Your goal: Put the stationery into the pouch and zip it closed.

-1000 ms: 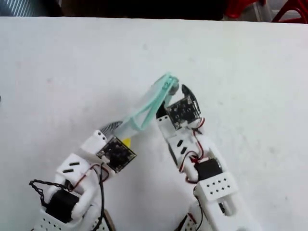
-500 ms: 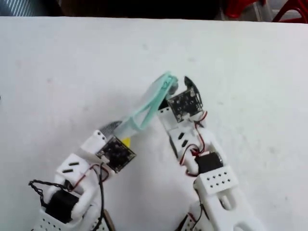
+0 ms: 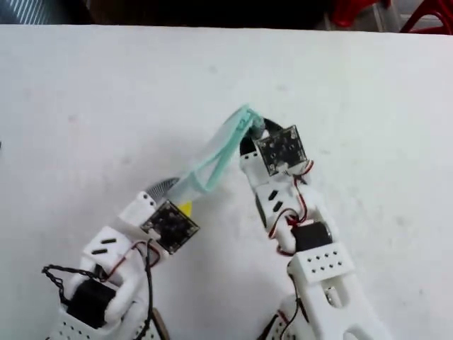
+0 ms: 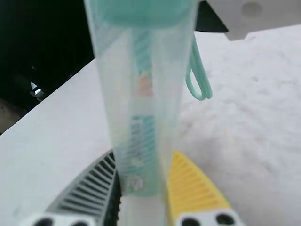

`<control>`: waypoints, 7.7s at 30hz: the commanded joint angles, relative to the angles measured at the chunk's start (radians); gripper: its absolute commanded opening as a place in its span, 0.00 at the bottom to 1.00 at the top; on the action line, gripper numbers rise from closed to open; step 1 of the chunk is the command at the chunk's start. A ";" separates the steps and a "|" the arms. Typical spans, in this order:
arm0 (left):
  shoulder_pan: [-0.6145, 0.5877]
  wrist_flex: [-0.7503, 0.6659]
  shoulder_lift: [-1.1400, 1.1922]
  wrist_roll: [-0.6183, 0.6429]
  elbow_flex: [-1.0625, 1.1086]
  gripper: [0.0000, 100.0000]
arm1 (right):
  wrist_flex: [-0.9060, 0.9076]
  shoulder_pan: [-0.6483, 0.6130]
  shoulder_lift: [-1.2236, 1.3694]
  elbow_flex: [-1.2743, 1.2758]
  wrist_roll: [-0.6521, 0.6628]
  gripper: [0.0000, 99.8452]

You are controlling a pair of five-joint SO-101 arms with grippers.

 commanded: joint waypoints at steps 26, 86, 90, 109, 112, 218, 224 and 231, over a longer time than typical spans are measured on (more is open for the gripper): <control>0.234 -0.048 -0.008 0.304 -0.038 0.02 | 1.021 -0.268 0.068 -0.944 0.044 0.02; -0.018 -0.103 -0.008 0.417 -0.018 0.02 | 0.935 -0.222 0.039 -0.677 0.137 0.33; -0.018 -0.101 -0.008 0.417 -0.018 0.02 | 0.783 -0.259 0.061 -0.623 0.071 0.33; -0.018 -0.104 -0.008 0.417 -0.018 0.02 | 0.607 -0.272 0.117 -0.574 0.071 0.02; -0.018 -0.104 -0.008 0.417 -0.018 0.02 | 0.615 -0.274 0.099 -0.574 0.071 0.02; 0.183 0.117 -0.008 0.390 -0.304 0.02 | 1.521 -0.423 0.197 -1.269 0.186 0.02; 0.183 0.051 -0.008 0.388 -0.241 0.02 | 1.483 -0.423 0.111 -0.993 0.057 0.17; 0.183 0.052 -0.008 0.391 -0.242 0.02 | 1.285 -0.426 -0.111 -0.769 0.060 0.24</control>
